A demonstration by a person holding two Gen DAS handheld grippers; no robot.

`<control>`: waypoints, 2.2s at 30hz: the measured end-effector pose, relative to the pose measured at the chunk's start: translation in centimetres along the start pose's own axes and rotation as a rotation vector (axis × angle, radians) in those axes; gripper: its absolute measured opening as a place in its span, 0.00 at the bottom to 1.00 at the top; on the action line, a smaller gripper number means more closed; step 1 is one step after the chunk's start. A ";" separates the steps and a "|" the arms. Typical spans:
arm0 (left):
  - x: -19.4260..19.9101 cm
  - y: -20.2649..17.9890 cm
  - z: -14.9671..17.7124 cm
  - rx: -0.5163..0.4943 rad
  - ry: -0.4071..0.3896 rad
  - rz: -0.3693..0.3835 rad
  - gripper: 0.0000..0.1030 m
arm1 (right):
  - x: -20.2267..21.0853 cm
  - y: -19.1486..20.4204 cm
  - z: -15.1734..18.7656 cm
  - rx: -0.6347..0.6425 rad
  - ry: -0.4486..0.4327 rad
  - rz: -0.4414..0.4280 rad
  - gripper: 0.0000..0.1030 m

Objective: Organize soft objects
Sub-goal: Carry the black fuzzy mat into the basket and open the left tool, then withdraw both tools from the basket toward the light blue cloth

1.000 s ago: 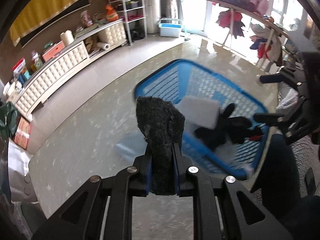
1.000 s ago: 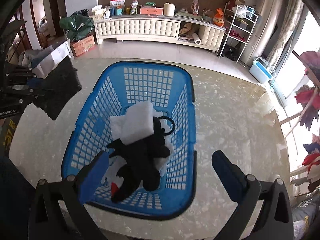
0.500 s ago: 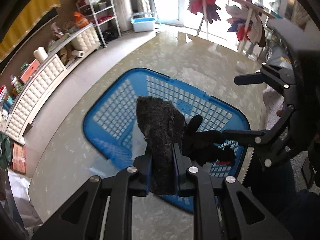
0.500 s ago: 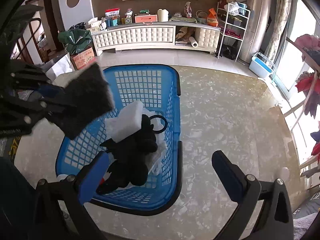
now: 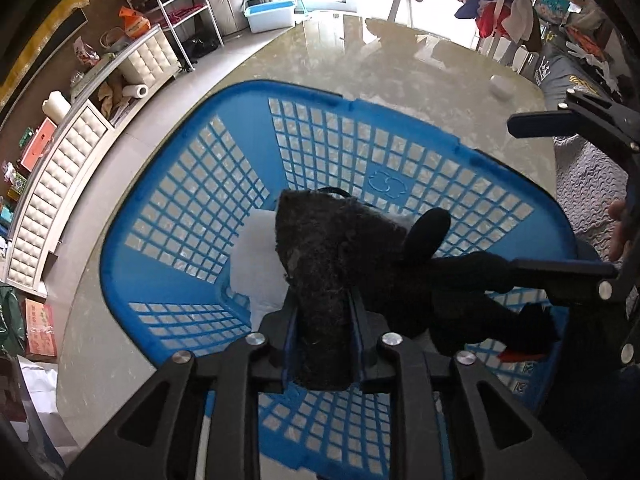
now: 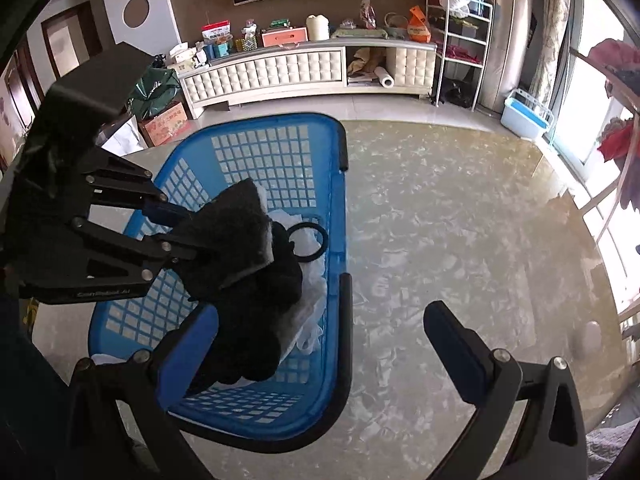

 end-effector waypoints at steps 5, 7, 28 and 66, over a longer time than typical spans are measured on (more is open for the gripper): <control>-0.5 0.0 -0.6 0.019 -0.005 -0.006 0.39 | -0.6 -0.3 0.3 -0.003 0.019 -0.008 1.00; -0.7 0.3 -0.6 0.026 -0.002 -0.022 0.51 | -0.8 -0.4 0.3 -0.006 0.026 -0.012 1.00; 4.6 -1.3 1.1 -0.003 -0.075 -0.082 1.00 | 0.6 1.3 0.2 -0.002 0.031 -0.030 1.00; 13.5 9.7 19.8 0.401 -0.320 -0.149 1.00 | -0.4 19.2 -6.2 0.249 0.001 0.010 1.00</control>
Point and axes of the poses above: each gripper's, at about its wrist camera, not at the fingertips, and x roughly against the way its jaws point, y to its left, z to its underside, the point moved 1 cm from there along -x, roughly the way its jaws point, and after that the axes turned 9 degrees about z, right-handed, at the moved point
